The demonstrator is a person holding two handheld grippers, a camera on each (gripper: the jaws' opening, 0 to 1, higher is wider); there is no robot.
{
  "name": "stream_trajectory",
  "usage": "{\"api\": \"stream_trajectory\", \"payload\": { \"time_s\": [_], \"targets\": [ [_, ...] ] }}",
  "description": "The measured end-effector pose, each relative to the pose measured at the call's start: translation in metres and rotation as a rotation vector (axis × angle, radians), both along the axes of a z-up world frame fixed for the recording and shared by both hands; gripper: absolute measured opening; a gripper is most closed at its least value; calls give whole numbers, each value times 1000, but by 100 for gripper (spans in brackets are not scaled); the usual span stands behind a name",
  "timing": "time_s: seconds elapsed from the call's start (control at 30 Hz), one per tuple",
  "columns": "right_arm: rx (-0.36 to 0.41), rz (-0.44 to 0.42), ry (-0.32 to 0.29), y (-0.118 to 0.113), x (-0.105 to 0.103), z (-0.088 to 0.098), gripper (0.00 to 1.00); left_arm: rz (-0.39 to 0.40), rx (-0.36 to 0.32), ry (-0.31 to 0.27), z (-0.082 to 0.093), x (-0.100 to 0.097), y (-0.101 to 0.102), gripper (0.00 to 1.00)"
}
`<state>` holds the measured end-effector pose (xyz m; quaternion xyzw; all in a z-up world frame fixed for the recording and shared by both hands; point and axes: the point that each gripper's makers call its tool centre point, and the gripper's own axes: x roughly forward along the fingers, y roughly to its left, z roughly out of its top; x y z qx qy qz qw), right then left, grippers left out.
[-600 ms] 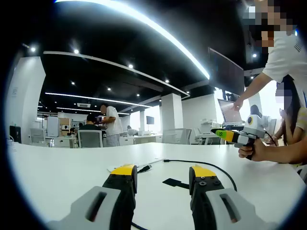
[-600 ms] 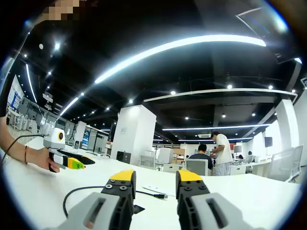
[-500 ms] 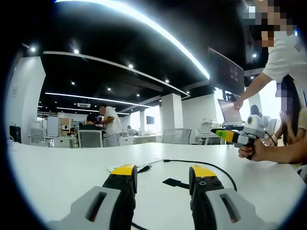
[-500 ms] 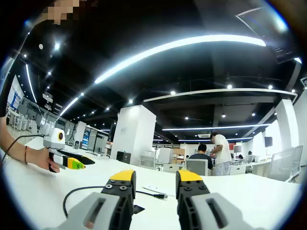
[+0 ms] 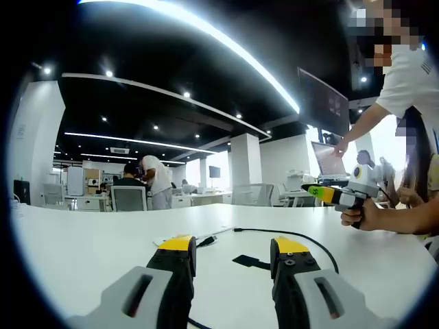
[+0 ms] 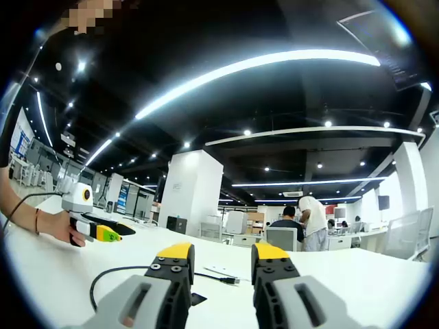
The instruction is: Find the charging cable on the desk, coil it up and secure with Velcro.
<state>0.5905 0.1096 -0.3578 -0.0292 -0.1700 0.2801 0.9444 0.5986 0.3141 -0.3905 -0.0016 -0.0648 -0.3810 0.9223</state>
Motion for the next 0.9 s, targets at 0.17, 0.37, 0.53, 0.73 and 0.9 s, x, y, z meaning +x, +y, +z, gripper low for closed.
{"api": "stream_trajectory", "payload": {
  "time_s": [0.17,0.37,0.53,0.73,0.9],
  "targets": [
    [1,1,1,0,0,0,34,1,-3,-1,1,0,0,44],
    [0,2,1,0,0,0,34,-1,-3,0,1,0,0,44],
    [-1,3,4,1,0,-1,34,0,0,-1,1,3,3,44],
    [-2,4,4,1,-1,-1,34,1,-2,-2,2,4,5,44],
    [-2,5,6,1,-1,-1,34,1,-3,-3,2,3,4,44]
  ]
}}
